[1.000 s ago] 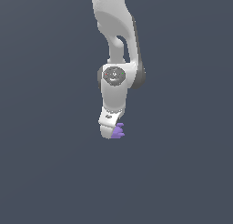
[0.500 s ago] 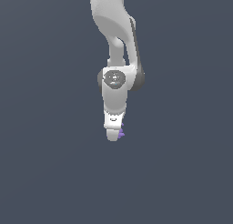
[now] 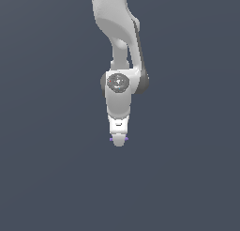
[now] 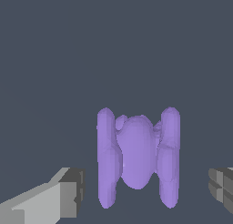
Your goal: Pick up the object and move it to a goal position.
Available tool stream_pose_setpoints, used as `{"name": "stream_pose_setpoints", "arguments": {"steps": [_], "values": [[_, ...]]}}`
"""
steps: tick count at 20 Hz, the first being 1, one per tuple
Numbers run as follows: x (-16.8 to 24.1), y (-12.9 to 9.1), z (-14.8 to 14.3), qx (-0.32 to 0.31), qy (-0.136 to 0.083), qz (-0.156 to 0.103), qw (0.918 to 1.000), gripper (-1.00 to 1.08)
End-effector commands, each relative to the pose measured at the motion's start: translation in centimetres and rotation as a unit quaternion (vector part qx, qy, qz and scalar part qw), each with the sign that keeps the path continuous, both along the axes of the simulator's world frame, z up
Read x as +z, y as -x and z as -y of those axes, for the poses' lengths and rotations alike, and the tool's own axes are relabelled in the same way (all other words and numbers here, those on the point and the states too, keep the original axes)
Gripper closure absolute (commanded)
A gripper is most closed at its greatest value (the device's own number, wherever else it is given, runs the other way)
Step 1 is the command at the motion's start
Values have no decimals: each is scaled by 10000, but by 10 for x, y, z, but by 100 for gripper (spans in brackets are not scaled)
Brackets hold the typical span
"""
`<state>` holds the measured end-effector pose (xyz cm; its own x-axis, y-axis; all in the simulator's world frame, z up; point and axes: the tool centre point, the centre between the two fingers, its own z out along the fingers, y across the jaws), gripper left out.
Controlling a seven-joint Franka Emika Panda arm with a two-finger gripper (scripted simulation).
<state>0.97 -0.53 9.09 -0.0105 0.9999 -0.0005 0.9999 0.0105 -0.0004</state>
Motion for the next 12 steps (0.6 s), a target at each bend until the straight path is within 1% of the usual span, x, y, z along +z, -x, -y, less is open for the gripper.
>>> {"name": "stream_pose_setpoints", "arguments": {"steps": [1,6,12], "values": [[0,0,0,38,-2,2,10000,-92],[-6,0,0,19,-1,1,10000,-92],[-35,1,-1,36,-2,1,10000,-92]]}}
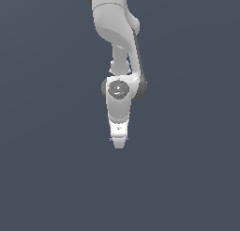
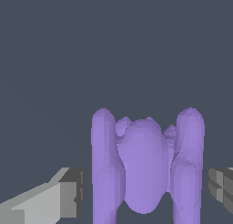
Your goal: Pick up the object and move it to a goal position.
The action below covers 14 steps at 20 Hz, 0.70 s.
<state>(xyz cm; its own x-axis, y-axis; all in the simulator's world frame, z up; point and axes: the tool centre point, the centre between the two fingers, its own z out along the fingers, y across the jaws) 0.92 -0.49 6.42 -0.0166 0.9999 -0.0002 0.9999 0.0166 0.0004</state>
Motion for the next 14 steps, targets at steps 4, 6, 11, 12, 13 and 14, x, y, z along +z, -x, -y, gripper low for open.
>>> {"name": "stream_pose_setpoints", "arguments": {"steps": [4,6,11,12,13,14], "values": [[-21,0,0,9,-1,-3,10000,-92],[-24,0,0,9,-1,-3,10000,-92],[-24,0,0,9,-1,-3,10000,108],[-24,0,0,9,-1,-3,10000,108],[-24,0,0,9,-1,-3,10000,108],[-24,0,0,9,-1,-3,10000,108]]}}
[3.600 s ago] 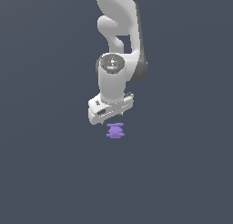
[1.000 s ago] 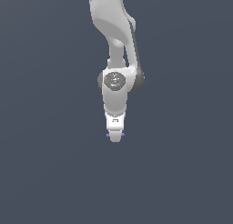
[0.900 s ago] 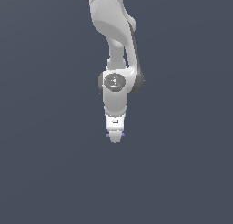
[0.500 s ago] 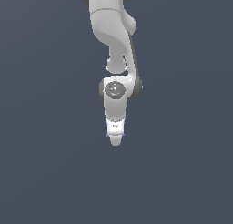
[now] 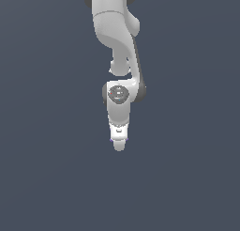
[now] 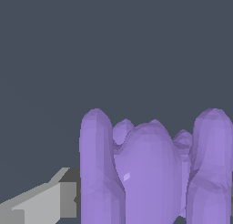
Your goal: Pick up the object and move it to a goal position.
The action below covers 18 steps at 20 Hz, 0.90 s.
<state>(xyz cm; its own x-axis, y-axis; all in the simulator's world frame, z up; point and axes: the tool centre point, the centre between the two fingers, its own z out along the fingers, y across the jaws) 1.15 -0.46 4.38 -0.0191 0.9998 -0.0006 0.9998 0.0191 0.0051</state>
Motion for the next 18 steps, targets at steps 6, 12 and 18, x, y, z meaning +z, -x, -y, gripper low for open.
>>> {"name": "stream_pose_setpoints", "arguments": {"steps": [6,12,18], "values": [[1,0,0,0,0,1,10000,108],[18,-7,-3,1,-2,-1,10000,108],[53,-21,-10,3,-7,-4,10000,108]]}}
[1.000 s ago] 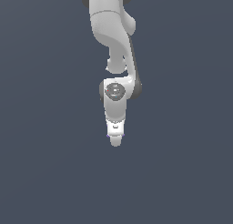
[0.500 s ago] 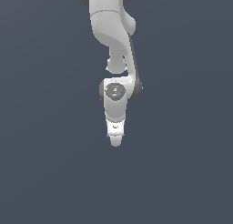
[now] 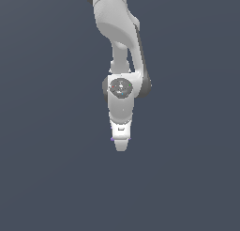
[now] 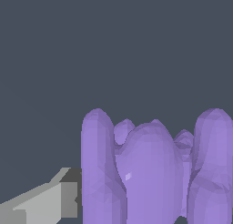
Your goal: Pick up the object and move it to a goal position.
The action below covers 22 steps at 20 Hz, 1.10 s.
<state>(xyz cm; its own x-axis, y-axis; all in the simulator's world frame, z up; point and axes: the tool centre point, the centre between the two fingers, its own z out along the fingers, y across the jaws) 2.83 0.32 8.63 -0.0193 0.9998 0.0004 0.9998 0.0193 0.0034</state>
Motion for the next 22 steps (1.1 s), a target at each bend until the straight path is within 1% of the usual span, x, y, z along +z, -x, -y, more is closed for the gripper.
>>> {"name": "stream_pose_setpoints", "arguments": {"steps": [1,14,22], "values": [[18,-7,-3,2,-1,4,10000,108],[131,-55,-24,2,-12,-8,10000,108],[183,-79,-32,-5,-7,-14,10000,108]]}}
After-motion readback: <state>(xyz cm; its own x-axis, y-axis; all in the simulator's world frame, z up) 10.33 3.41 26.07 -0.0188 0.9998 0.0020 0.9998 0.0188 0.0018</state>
